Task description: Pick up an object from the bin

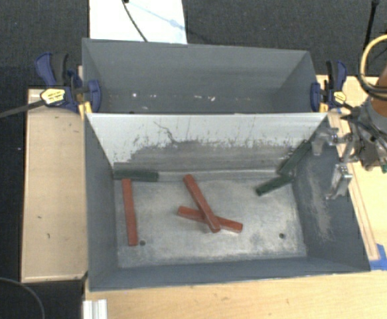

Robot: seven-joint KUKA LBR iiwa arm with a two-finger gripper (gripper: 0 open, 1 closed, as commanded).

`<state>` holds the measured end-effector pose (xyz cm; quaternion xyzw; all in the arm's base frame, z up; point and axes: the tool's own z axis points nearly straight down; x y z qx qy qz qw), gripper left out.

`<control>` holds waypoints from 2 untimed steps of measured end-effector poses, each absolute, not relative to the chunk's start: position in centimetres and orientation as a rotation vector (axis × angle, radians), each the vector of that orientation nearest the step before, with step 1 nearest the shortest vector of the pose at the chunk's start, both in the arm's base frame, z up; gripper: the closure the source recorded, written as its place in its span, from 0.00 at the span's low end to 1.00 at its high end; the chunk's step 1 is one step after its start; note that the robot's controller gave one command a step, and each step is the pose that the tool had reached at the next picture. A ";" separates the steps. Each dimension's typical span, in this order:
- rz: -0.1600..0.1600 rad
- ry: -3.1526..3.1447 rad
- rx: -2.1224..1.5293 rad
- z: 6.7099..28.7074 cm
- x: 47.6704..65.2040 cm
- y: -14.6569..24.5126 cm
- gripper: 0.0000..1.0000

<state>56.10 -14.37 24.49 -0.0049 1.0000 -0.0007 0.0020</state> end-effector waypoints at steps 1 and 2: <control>0.006 3.143 0.121 14.3 57.9 -7.8 0.00; 0.002 3.139 -0.180 6.9 58.7 -8.1 0.00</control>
Offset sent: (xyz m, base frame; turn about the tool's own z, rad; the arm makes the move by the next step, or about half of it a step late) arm 0.0179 0.0611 -0.0980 0.0915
